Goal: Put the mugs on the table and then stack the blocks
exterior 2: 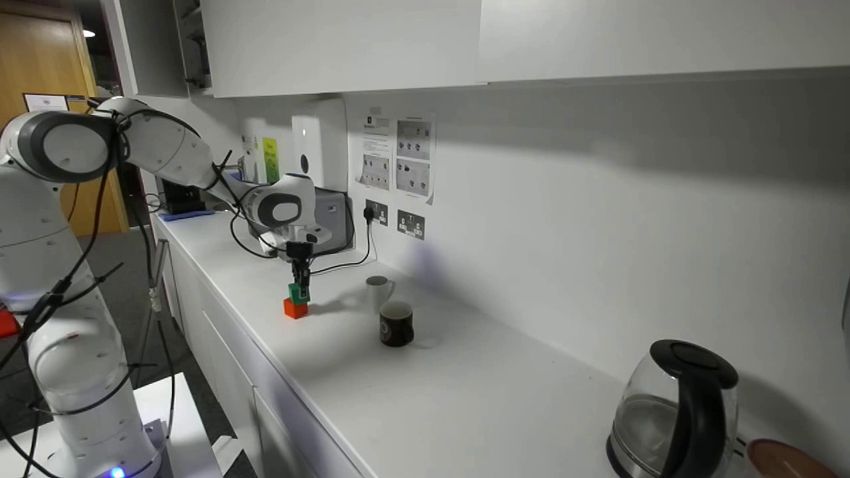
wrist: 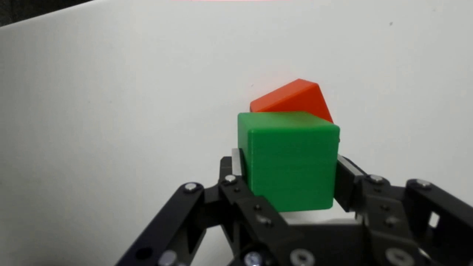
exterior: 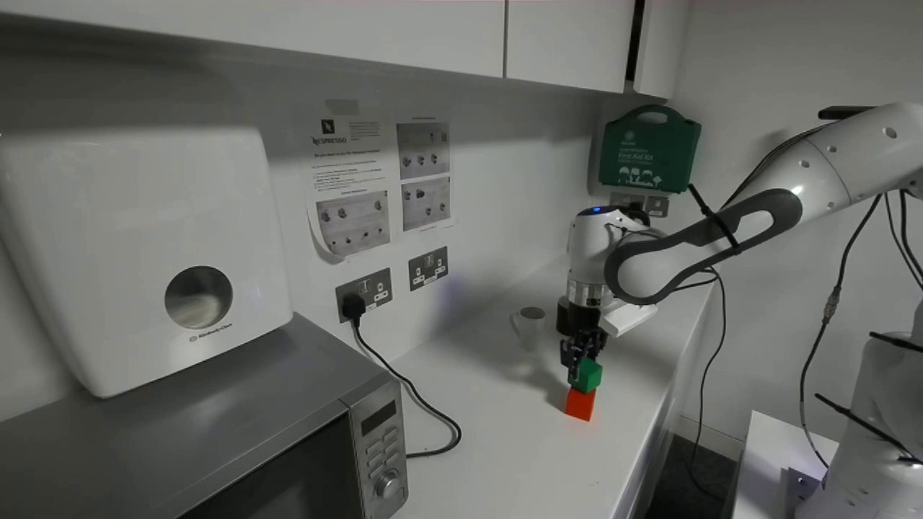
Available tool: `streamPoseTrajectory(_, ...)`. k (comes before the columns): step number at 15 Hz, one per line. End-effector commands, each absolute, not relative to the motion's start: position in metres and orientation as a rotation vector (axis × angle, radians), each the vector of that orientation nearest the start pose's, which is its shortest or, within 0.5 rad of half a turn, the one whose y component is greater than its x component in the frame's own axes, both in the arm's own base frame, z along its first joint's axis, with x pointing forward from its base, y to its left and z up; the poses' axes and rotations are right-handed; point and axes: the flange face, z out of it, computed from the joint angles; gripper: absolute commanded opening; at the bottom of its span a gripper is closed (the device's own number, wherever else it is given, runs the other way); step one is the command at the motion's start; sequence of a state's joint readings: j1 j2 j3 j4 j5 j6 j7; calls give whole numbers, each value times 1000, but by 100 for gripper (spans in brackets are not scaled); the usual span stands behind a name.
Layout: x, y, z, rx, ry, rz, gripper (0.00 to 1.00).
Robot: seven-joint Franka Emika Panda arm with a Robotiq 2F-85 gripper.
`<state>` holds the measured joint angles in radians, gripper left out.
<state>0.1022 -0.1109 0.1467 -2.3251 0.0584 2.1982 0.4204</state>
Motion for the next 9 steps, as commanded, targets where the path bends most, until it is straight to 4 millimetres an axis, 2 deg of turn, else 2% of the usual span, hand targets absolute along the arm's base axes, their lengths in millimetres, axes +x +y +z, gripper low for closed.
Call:
streamPoseTrajectory(1, 474, 118, 384, -3135, 246, 48, 32)
streamPoseTrajectory(9, 465, 125, 390, -3093, 202, 84, 32)
